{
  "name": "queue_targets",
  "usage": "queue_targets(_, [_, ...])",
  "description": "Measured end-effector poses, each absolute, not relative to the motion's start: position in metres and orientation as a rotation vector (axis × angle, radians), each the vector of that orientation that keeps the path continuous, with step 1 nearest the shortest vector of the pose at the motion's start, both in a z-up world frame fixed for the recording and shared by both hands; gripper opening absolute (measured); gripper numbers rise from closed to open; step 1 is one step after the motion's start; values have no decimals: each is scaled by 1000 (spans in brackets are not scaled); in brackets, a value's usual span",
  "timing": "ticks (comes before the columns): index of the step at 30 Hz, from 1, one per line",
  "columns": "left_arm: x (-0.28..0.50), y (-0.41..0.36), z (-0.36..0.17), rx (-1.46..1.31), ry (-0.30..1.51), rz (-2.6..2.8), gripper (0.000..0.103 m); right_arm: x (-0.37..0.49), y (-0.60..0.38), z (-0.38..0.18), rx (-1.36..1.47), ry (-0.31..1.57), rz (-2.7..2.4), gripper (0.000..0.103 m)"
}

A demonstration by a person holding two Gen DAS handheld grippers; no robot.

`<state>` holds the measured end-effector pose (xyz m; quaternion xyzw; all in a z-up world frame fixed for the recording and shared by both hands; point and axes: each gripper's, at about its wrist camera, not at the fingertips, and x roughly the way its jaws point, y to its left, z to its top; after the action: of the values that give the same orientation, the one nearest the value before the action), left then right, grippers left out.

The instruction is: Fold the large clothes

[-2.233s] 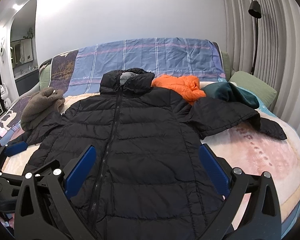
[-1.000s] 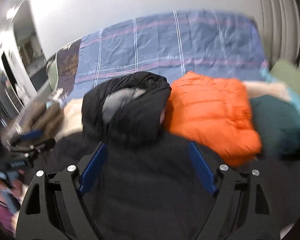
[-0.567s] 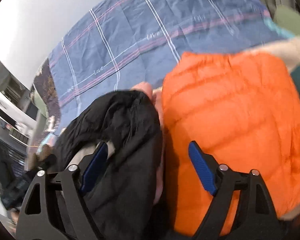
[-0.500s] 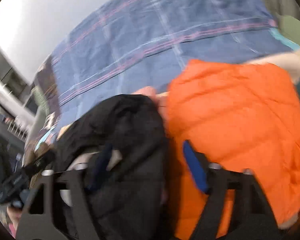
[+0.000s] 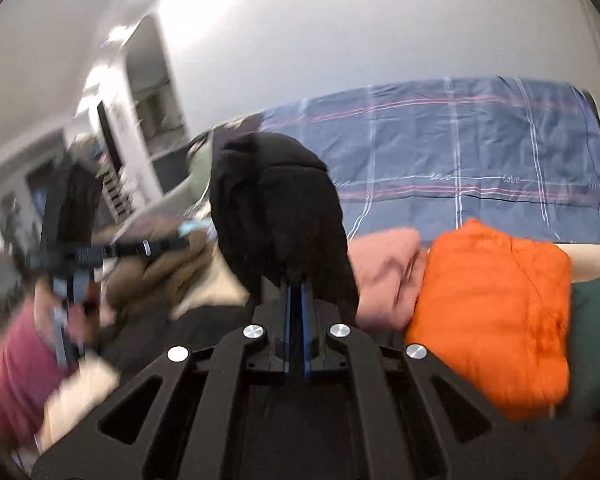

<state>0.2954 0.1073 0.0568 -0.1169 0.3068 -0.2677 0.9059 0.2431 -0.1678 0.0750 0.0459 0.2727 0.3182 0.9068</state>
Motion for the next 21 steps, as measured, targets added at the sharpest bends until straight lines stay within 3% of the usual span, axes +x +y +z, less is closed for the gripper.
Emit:
queue_targets(2, [262,121,50,-214,622,-545,50,203,-171,61,50,615,683,5])
queue_targets(4, [234,135,38,-200,633,-531,51,177,-174,45,13,673,674,7])
queue_targets(8, [215,150,27,-201,649,-454,53,150,-179,31,-2,726,612,15])
queue_targets(10, [220,148,20,-209,682,-417,52,151,-181,31,48,730,562,26])
queue_targets(16, [237,84,-19,-133,799,-430,50,175,-137,4,194,830,525,27])
queue_targets(21, [243,35,-90,5,995,-362,51,190,-97,-65,165,1019,447,27])
